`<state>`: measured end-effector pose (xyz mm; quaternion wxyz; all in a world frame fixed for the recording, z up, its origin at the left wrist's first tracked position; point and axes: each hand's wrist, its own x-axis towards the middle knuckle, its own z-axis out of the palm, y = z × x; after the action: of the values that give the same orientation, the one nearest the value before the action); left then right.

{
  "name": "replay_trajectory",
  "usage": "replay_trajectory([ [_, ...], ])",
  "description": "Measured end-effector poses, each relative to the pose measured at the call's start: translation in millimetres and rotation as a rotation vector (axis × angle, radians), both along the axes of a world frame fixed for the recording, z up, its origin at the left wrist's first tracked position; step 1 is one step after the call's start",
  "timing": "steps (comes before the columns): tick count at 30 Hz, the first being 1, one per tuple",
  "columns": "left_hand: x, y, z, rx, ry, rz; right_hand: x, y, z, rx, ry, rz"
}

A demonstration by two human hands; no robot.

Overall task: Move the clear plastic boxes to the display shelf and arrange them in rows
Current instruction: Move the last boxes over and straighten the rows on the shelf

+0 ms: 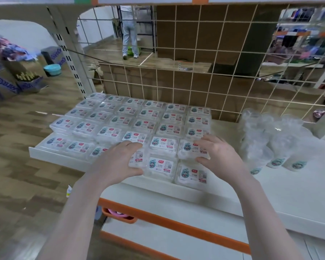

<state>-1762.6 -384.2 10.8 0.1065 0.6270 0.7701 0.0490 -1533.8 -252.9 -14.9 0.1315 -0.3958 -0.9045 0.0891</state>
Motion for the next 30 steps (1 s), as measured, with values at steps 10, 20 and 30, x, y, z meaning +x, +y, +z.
replay_trajectory([
  [10, -2, -11, 2, -0.007, 0.009, 0.043, 2, 0, -12, 0.072, 0.132, 0.01],
  [20, -15, -37, 4, -0.003, 0.001, 0.154, -8, 0, -16, 0.204, 0.247, 0.066],
  [30, -70, -57, 4, 0.028, -0.037, 0.169, -78, -32, -8, 0.267, 0.292, 0.026],
])
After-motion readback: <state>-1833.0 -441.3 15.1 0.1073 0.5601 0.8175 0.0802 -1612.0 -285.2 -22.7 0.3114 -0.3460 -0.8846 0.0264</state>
